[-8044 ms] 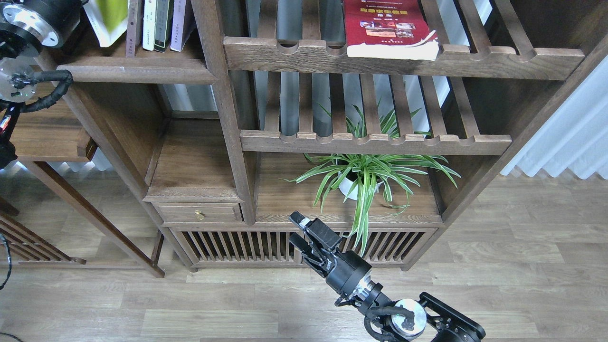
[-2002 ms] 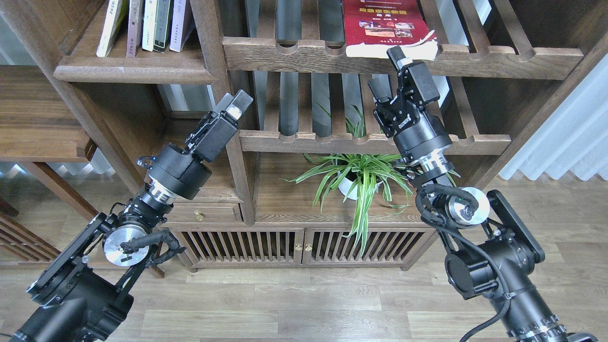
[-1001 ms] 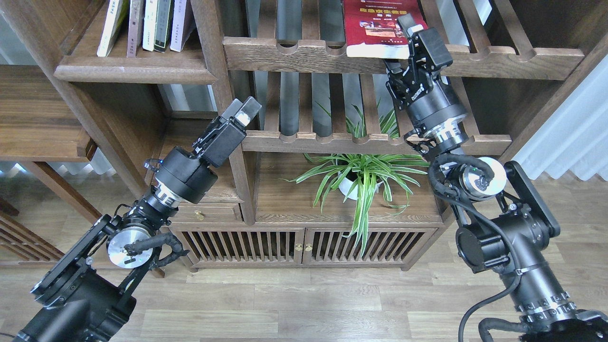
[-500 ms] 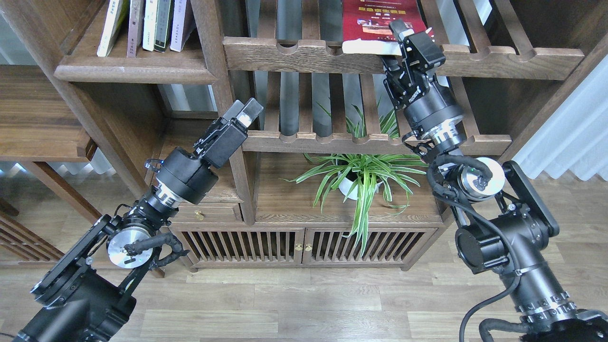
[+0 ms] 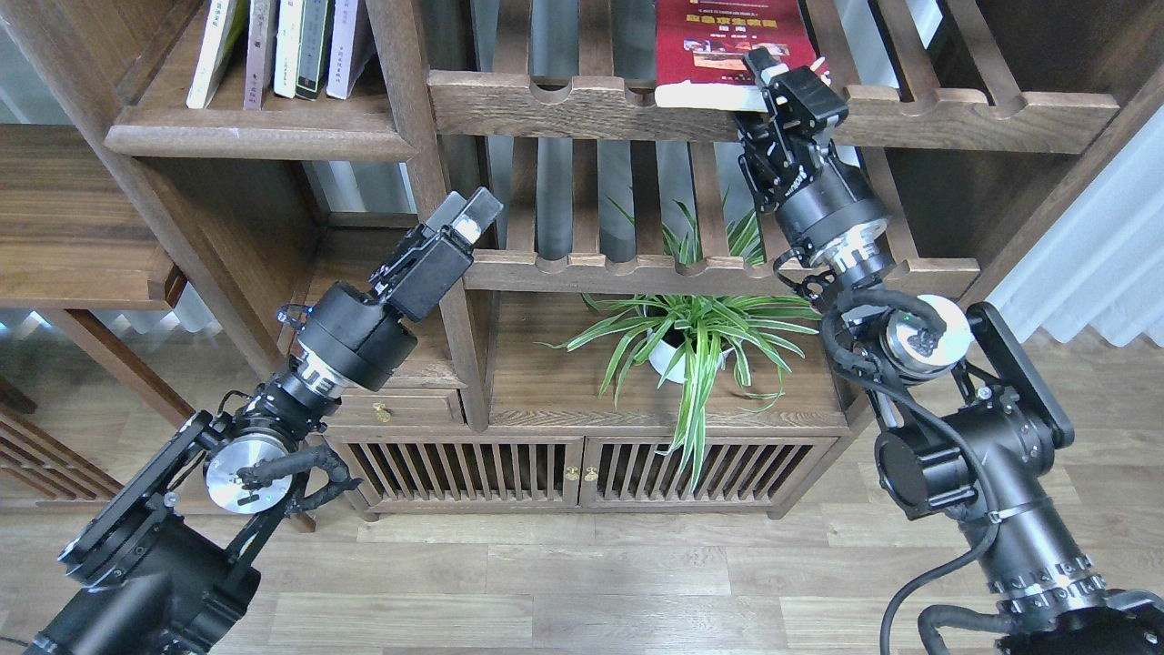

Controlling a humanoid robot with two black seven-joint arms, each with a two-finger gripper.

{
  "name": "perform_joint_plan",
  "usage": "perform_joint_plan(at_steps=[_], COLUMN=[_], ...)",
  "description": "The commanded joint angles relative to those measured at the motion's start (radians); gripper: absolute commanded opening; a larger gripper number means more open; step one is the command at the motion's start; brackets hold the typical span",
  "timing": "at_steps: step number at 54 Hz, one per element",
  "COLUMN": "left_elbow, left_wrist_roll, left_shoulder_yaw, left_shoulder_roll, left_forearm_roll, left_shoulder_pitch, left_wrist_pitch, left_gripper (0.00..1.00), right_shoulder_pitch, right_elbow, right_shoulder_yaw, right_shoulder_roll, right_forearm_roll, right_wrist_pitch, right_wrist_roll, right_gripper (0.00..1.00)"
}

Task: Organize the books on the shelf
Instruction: 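Tilt the dark red book outward off the shelf with the right gripper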

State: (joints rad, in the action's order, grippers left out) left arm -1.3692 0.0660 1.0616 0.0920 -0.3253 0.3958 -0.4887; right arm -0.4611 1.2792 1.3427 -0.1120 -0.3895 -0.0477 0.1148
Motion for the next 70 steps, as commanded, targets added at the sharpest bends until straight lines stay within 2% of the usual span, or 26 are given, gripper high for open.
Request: perform_joint_plan(at_steps=[1, 9, 13, 21, 33, 48, 56, 70], left_elbow=[0.001, 0.001, 0.001, 0.001, 0.013, 0.027, 0.025, 0.012], left_wrist_roll=[0.0, 0.0, 0.0, 0.0, 0.002, 0.003, 0.002, 0.0], left_shoulder_yaw=[0.0, 0.0, -0.002, -0.003, -0.002, -0.003, -0.005, -0.026], left_shoulder_roll=[-0.002, 0.0, 0.0, 0.0, -0.002, -0.006, -0.005, 0.046], left_forearm_roll=[0.0, 0.0, 0.0, 0.0, 0.002, 0.083, 0.169, 0.324], left_shoulder_pitch=[0.0, 0.0, -0.002, -0.012, -0.014, -0.012, -0.009, -0.009], left_wrist_pitch=[0.0, 0.0, 0.0, 0.0, 0.0, 0.0, 0.0, 0.0], left_gripper=[1.0, 1.0, 1.0, 1.0, 1.0, 0.99, 0.96, 0.93], right_shoulder_pitch=[-0.001, -0.001, 0.001, 0.002, 0.01, 0.064, 0.142, 0.278], right_elbow=[0.0, 0.0, 0.0, -0.001, -0.003, 0.011, 0.068, 0.203], right_shoulder_yaw=[0.001, 0.003, 0.001, 0.001, 0.003, 0.004, 0.0, -0.004], right_shoulder_roll=[0.0, 0.0, 0.002, 0.005, 0.005, -0.002, -0.029, -0.048], right_forearm_roll=[0.0, -0.002, -0.002, -0.002, -0.005, -0.029, -0.083, -0.126], right_wrist_pitch=[-0.009, -0.012, -0.014, -0.053, -0.109, -0.299, -0.429, -0.441], right_wrist_roll=[-0.004, -0.004, -0.006, -0.004, 0.003, 0.023, 0.026, 0.026], right_gripper=[0.39, 0.29, 0.18, 0.05, 0.05, 0.05, 0.05, 0.05])
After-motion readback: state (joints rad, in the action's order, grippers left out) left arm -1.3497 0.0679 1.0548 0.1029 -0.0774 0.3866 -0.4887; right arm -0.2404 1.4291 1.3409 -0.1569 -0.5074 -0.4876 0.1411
